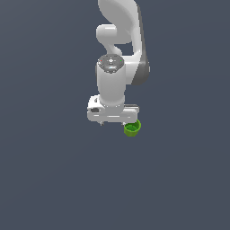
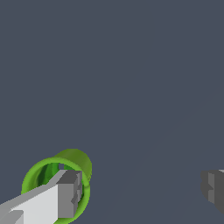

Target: Pick up the object and move it to a goal position.

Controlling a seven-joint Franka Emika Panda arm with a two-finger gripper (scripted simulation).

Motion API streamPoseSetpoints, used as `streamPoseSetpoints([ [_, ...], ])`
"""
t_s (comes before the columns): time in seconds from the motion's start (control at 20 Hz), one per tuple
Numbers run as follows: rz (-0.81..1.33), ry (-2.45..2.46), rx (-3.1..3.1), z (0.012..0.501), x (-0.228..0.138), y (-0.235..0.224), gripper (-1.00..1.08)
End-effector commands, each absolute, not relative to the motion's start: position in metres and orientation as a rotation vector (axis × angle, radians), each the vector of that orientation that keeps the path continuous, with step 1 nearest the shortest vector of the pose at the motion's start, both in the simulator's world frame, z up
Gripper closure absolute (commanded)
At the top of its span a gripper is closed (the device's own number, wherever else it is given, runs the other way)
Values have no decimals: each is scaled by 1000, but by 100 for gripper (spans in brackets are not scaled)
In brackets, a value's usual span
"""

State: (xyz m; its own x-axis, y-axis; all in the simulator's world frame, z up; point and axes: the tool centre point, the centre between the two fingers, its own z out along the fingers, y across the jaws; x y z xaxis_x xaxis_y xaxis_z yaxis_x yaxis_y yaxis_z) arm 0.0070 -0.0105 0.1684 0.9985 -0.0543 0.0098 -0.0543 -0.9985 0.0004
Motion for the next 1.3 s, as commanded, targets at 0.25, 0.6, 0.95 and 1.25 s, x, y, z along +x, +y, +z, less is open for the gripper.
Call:
streamPoseSetpoints([
  [0.25, 23, -59, 3140, 168, 10, -11, -20],
  [0.6, 14, -52, 3137, 167, 10, -8, -20],
  [0.95, -68, -56, 3109, 156, 6, 14, -20],
  [1.25, -189, -65, 3045, 140, -2, 49, -20],
])
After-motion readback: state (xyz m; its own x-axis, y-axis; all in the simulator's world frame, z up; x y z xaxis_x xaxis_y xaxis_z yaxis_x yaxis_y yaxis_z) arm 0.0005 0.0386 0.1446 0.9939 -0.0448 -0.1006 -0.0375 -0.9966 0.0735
